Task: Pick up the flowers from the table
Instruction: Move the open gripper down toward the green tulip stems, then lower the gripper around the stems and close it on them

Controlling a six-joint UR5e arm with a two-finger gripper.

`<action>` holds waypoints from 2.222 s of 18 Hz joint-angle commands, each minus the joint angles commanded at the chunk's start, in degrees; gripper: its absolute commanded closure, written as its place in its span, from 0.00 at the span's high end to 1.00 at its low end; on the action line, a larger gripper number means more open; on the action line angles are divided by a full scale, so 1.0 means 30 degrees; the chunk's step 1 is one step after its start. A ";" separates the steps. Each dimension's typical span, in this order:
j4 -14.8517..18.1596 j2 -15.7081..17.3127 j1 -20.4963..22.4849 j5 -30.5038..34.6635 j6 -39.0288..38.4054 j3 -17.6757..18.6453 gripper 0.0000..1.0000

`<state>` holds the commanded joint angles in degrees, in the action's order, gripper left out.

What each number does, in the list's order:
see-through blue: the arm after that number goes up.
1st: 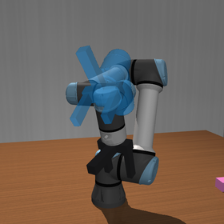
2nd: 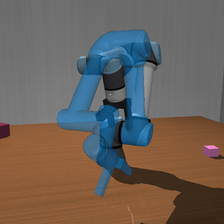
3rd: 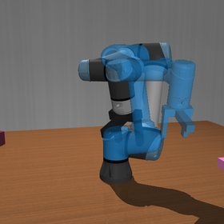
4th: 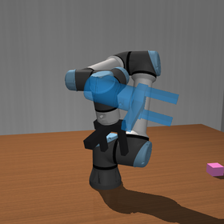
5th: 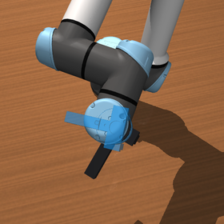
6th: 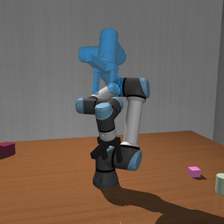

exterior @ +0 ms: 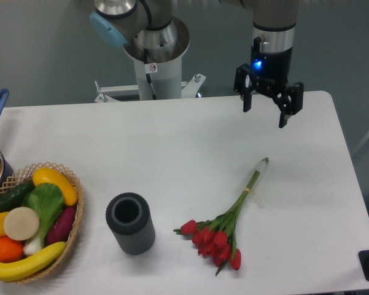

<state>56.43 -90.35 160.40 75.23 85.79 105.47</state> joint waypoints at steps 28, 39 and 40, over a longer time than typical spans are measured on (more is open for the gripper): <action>-0.2288 -0.9049 -0.3166 -0.0498 -0.5835 -0.2753 1.00; -0.3372 -1.0459 -0.3311 -0.0498 -0.5893 -0.3339 1.00; -0.3401 -1.0547 -0.3341 -0.0469 -0.5893 -0.3310 1.00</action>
<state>46.23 -121.99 150.38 73.83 68.12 95.54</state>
